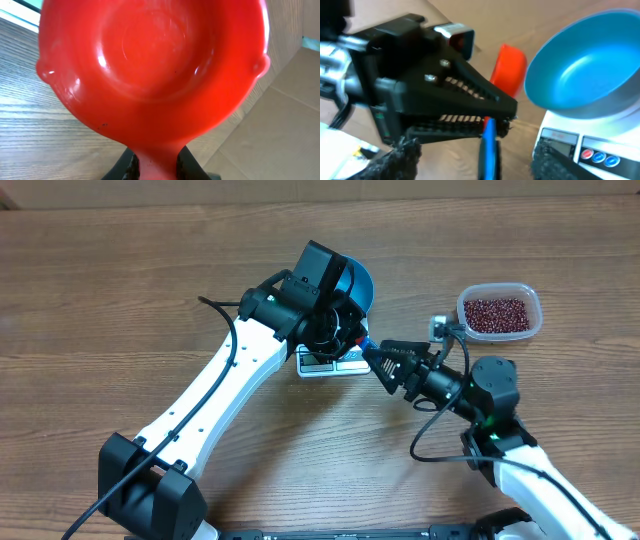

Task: Scoop item into bowl and weigh 150g on scale
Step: 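Grasp the scoop handle with the right gripper from the left gripper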

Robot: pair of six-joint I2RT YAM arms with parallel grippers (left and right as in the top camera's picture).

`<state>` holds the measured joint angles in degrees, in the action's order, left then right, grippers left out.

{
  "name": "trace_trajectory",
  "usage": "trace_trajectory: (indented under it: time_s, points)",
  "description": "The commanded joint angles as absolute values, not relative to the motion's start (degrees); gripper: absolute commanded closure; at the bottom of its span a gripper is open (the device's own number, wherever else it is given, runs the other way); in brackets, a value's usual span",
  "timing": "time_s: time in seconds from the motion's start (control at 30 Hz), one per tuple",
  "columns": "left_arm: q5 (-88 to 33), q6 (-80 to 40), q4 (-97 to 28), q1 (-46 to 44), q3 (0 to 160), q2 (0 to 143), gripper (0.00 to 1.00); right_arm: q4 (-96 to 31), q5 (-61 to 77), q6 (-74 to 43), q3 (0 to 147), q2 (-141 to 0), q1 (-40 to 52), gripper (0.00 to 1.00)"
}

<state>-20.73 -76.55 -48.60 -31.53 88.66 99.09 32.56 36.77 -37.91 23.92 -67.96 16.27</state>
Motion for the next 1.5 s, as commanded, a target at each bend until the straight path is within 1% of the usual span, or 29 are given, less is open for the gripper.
trace_trajectory:
  time_s: [0.0,0.07,0.13,0.17,0.37,0.53,0.57,0.83,1.13,1.27,1.47]
  points:
    - [-22.2,-77.4,-48.5,-31.8,90.3,97.7,0.96,35.0,38.9,-39.2,25.2,-71.4,16.4,0.36]
    - [-22.5,-77.4,-48.4,-31.8,90.3,97.7,0.96,36.1,38.8,-39.2,25.2,-72.8,16.4,0.4]
    - [-22.5,-77.4,-48.2,-31.9,90.3,97.7,0.96,37.0,38.7,-39.2,25.2,-73.4,16.4,0.48]
    - [-22.5,-77.4,-48.1,-31.9,90.3,97.7,0.96,37.4,38.7,-39.2,25.2,-73.4,16.4,0.49]
    - [-22.5,-77.4,-47.9,-31.9,90.3,97.7,0.96,39.4,37.3,-39.2,25.2,-73.4,16.4,0.56]
    - [-22.5,-77.7,-47.7,-31.9,90.3,97.7,0.96,39.5,36.4,-39.2,25.2,-73.4,16.4,0.59]
    - [-22.5,-77.9,-47.7,-31.9,90.3,97.7,0.96,39.5,35.7,-39.2,25.2,-73.4,16.4,0.61]
    - [-22.1,-78.1,-47.6,-31.9,90.3,97.7,0.96,41.6,34.8,-40.7,25.3,-73.9,16.5,0.63]
    - [-22.1,-78.3,-47.5,-31.9,90.3,97.7,0.96,45.2,34.5,-41.8,25.3,-77.5,18.0,0.63]
    - [-22.1,-78.3,-47.5,-31.9,90.3,97.7,0.96,46.2,33.8,-42.0,25.3,-77.9,18.0,0.64]
    - [-22.1,-78.5,-47.3,-31.9,90.3,97.7,0.96,46.2,32.9,-42.1,25.3,-77.9,18.1,0.7]
